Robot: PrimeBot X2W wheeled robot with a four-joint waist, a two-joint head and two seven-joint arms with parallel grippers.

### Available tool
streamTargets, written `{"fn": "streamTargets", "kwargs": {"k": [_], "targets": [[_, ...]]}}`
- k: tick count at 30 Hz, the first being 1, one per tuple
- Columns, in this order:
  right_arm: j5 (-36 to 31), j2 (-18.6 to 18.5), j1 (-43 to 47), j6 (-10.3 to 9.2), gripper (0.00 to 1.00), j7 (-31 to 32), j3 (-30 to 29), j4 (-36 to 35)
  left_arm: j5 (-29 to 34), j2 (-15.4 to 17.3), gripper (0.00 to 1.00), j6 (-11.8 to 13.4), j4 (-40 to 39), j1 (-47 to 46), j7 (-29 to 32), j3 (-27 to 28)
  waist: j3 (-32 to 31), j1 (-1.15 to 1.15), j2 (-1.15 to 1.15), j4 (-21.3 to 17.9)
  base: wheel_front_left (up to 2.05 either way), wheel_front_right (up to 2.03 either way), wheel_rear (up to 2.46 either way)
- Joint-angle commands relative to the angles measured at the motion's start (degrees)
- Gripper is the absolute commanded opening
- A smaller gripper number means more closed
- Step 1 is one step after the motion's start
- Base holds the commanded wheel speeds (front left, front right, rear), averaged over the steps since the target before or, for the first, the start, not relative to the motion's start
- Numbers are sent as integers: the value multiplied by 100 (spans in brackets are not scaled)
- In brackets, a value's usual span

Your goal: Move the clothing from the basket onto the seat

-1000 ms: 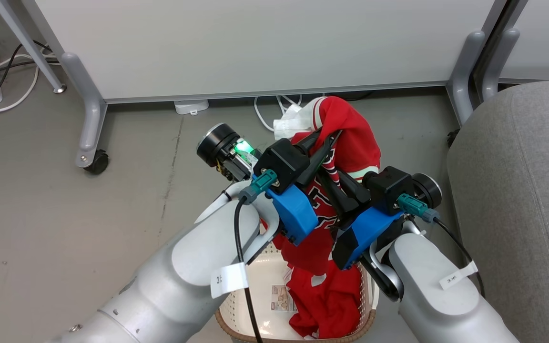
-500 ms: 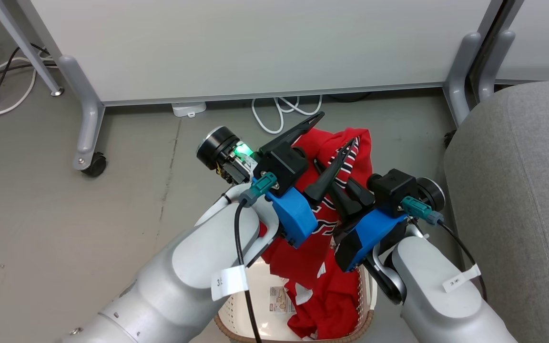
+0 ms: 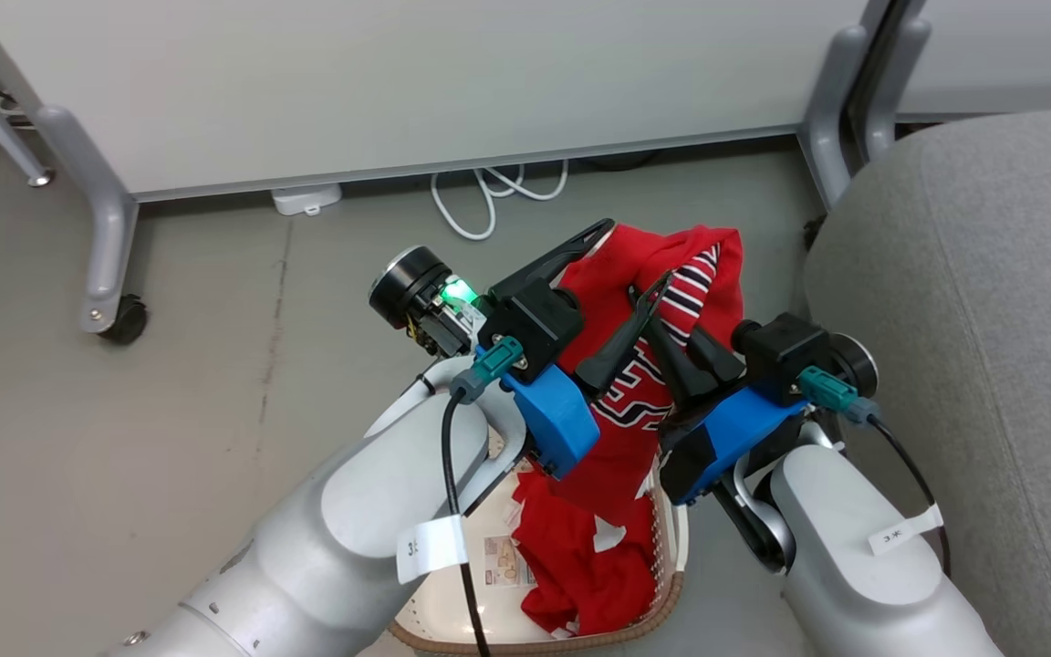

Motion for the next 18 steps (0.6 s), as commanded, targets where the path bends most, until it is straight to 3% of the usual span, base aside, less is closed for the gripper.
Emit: {"fn": "streamTargets", "kwargs": {"k": [1,18], "targets": [[-43,-20,50,3,0,-22,-57,-33,36,23,100,-5,-29,11,-28,4,72,0,0,-95,0,0,0],[-433,-17,153,3,0,-23,-1164,-511,143,238,100,24,-354,2,-27,-59,586,0,0,-1133,0,0,0]]}}
